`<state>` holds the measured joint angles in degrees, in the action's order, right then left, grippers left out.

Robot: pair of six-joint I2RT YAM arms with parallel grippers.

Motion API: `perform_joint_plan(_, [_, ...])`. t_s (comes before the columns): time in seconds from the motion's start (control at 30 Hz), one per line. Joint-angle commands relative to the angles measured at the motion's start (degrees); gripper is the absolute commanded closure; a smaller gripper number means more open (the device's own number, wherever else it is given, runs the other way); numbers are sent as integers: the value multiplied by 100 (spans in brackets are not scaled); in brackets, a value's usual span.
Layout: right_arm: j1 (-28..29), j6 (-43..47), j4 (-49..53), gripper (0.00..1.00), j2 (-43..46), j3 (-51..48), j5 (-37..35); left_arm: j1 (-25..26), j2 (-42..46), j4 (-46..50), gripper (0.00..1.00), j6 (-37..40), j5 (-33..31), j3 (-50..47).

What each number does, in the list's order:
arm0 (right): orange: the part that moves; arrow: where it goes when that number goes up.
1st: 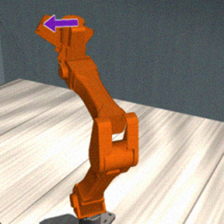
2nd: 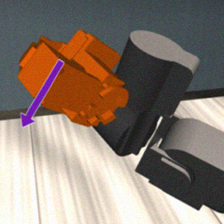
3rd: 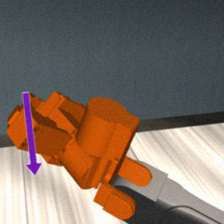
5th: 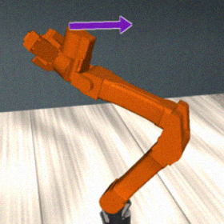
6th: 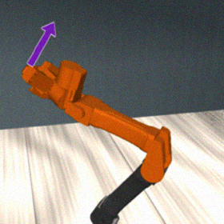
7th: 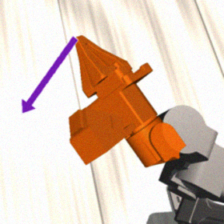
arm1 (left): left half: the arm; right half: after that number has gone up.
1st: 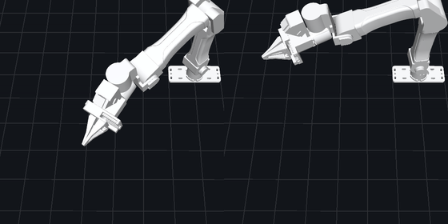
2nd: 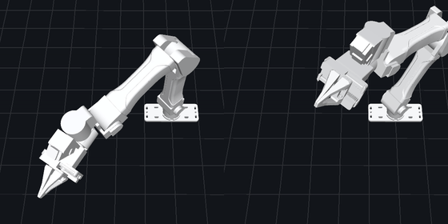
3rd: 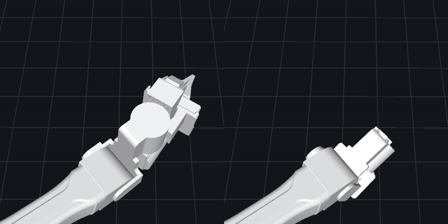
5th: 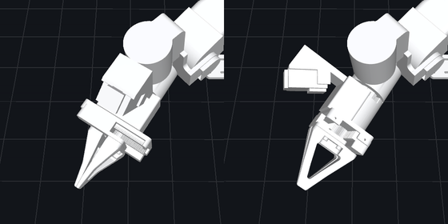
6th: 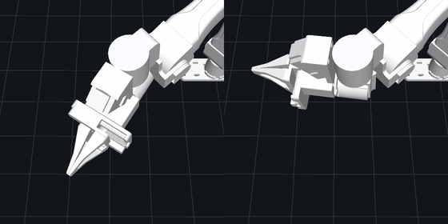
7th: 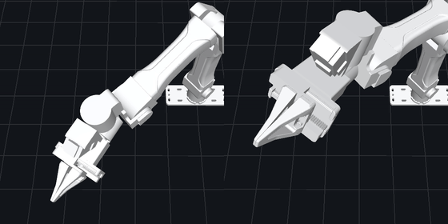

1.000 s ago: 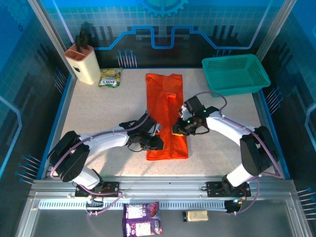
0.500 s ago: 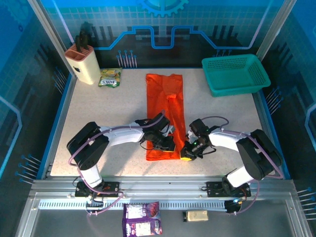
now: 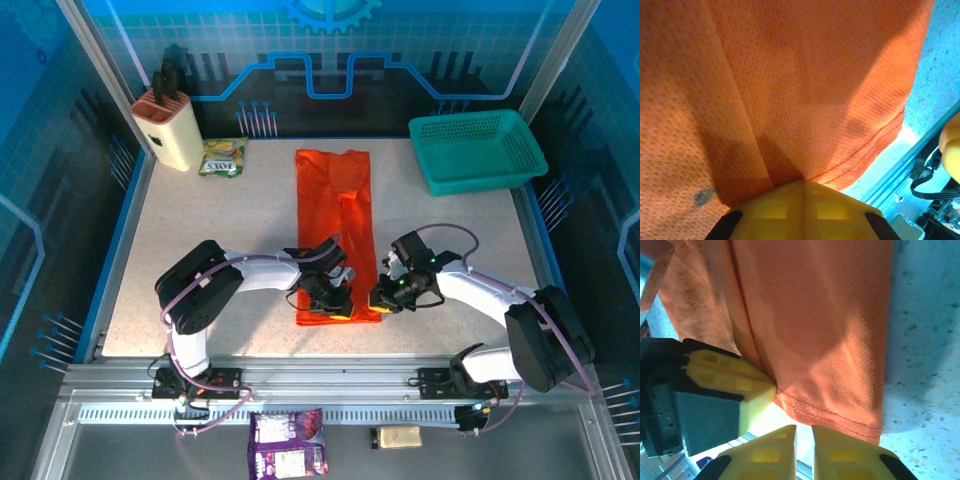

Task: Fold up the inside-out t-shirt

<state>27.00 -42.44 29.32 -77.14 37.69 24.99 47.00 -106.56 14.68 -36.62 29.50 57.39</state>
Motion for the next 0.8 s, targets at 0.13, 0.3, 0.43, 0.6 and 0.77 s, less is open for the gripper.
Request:
perform_joint_plan(0.13, [-101, 468, 569, 77, -338, 9, -322, -5, 761, 119, 87, 2, -61, -19])
perform_joint_plan(0.3, [-104, 536, 542, 74, -437, 9, -387, -99, 1061, 401, 86, 63, -255, 57])
perform_joint_plan(0.43, [-99, 543, 465, 73, -512, -24, -309, -175, 1237, 437, 85, 57, -354, -40])
perform_joint_plan(0.6, [-101, 543, 342, 72, -599, -72, -163, -263, 1405, 456, 85, 43, -418, -173])
perform_joint_plan(0.77, [-94, 495, 136, 73, -719, -157, -37, -309, 1493, 471, 85, 22, -498, -258])
